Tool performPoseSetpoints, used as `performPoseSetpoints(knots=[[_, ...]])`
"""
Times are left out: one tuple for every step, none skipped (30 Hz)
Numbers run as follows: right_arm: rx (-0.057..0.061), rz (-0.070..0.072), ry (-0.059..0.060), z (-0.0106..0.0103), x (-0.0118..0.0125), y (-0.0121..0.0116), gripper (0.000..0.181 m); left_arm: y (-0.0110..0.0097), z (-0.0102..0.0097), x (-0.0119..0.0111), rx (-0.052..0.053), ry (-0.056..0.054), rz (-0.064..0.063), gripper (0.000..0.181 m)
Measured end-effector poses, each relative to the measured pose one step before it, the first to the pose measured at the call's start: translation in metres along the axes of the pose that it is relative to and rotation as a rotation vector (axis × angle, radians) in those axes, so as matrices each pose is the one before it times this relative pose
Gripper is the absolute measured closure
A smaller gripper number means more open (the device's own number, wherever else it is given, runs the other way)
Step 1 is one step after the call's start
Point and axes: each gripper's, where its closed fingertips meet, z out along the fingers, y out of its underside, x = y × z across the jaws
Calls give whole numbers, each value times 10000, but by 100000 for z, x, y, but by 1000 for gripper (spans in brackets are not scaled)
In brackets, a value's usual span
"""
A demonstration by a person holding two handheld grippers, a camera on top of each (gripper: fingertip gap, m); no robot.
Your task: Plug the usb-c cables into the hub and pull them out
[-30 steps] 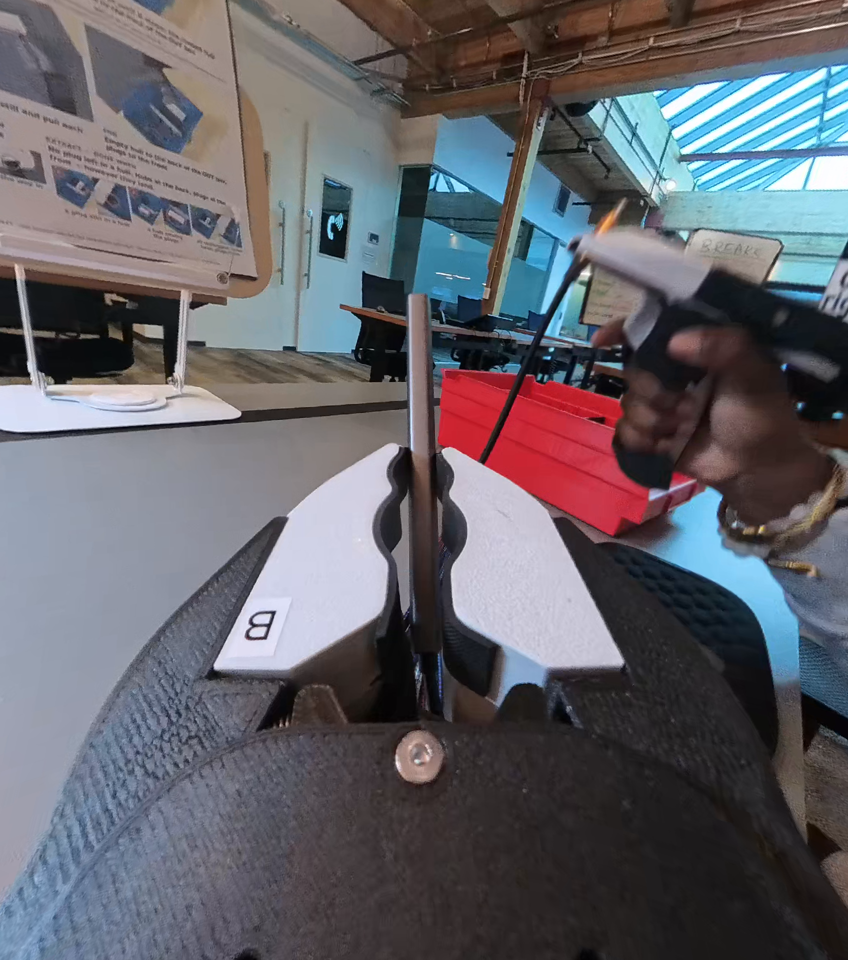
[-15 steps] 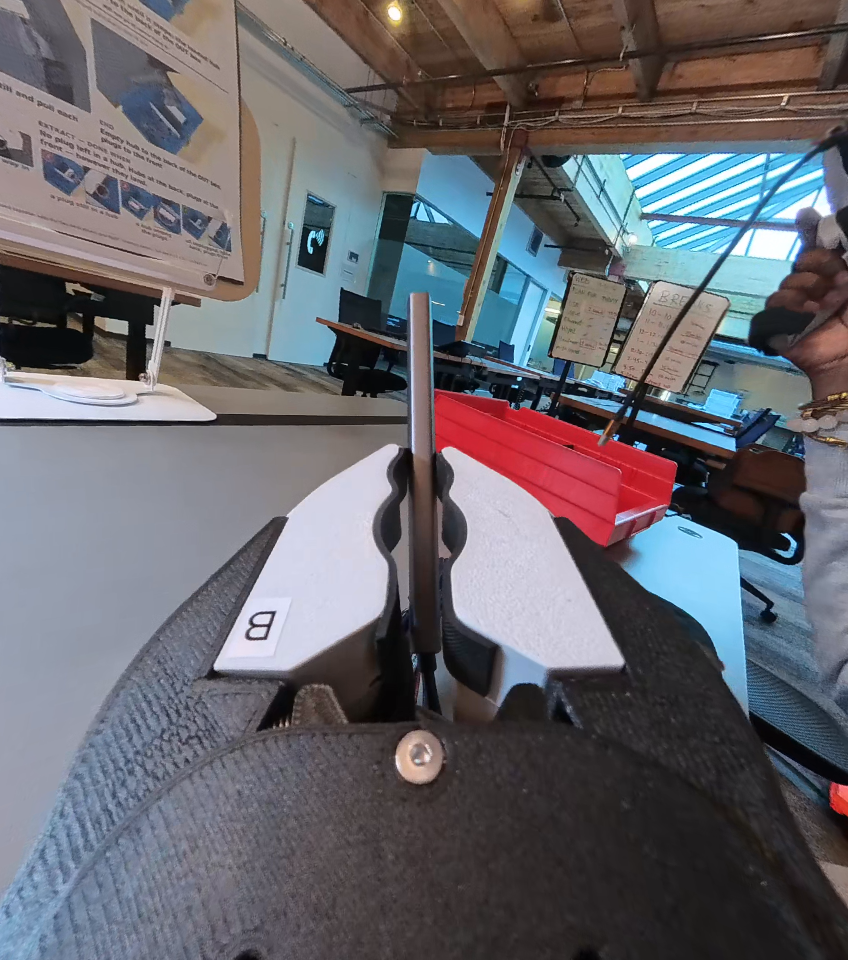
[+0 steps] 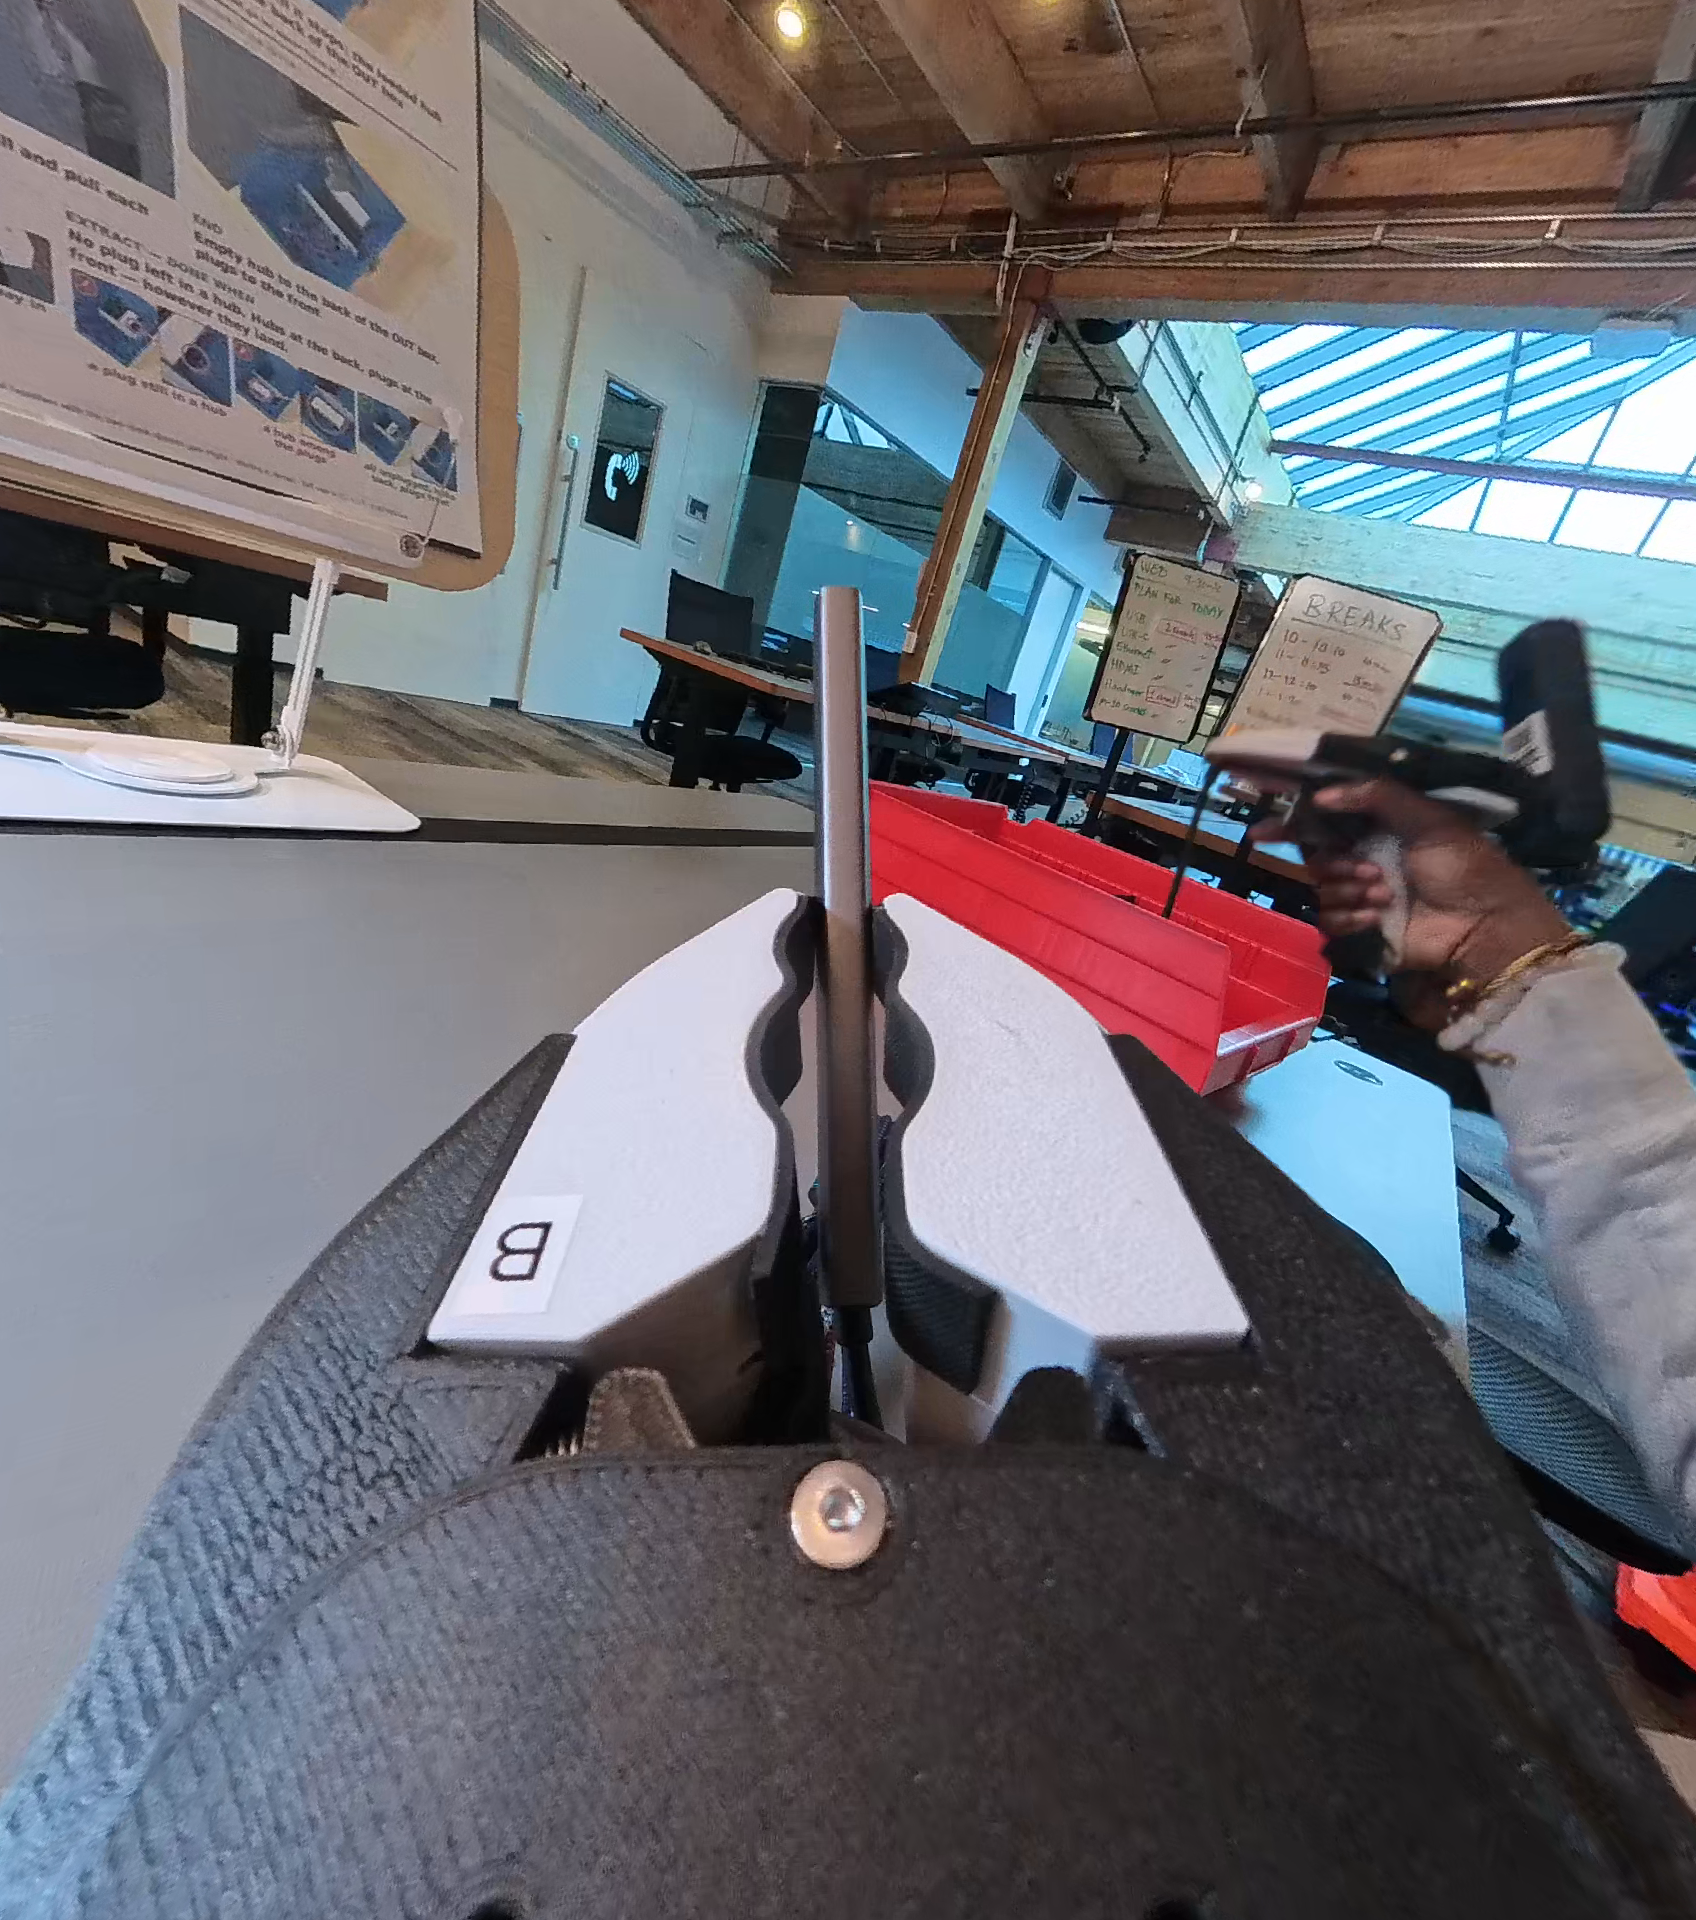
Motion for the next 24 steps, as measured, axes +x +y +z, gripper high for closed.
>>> performPoseSetpoints(knots=[[-579,18,322,548,790,1560,169,-5,6,-11,0,2,-11,171],[-676,-189,573,504,1111,1556,169,9,-2,1,0,-1,-7,171],[-703,-311,732,510,1266,1466,169,-10,2,-15,4,-5,-7,171],[-648,-419,858,494,1314,1252,169,1,6,-17,2,-2,-14,172],[-608,-448,815,476,1119,1065,168,3,2,-24,-2,-1,-20,171],[-664,-415,622,450,754,1034,167,7,9,-8,-3,5,-23,171],[-737,-335,361,432,333,1025,165,-9,6,-9,0,7,-22,171],[-732,-240,147,448,39,949,164,0,-9,0,1,8,-17,171],[-621,-164,91,469,-8,740,162,6,6,-3,2,2,-7,171],[-529,-194,176,527,144,597,160,-3,-4,9,3,2,2,171],[-524,-263,282,578,298,553,157,0,3,7,4,0,9,171],[-574,-296,327,589,354,601,153,-11,-9,13,2,2,10,171],[-556,-272,394,521,431,551,147,0,3,14,3,4,6,171],[-352,-205,371,301,373,269,142,-4,2,2,3,2,1,171],[-83,-124,212,46,171,-38,137,0,0,-11,4,0,-7,172],[48,-41,-8,-192,-66,-171,133,-2,-8,-14,3,-1,-13,172],[114,53,-44,-374,-47,-231,128,-4,5,-17,-1,-4,-13,172],[215,107,94,-517,197,-345,123,1,6,2,-2,2,-9,172],[410,106,124,-732,244,-596,119,0,0,2,0,1,-1,172],[730,140,-57,-1014,-34,-1000,117,-5,-4,4,4,1,7,171],[1071,169,-395,-1356,-613,-1481,116,-2,-2,12,5,-1,11,171],[1296,172,-720,-1598,-1247,-1851,117,-4,-10,8,4,-1,8,171],[1359,103,-987,-1646,-1905,-2029,117,-1,0,-8,1,-6,1,171],[1258,-68,-1158,-1498,-2511,-1971,120,0,6,-7,0,-3,-5,171]])
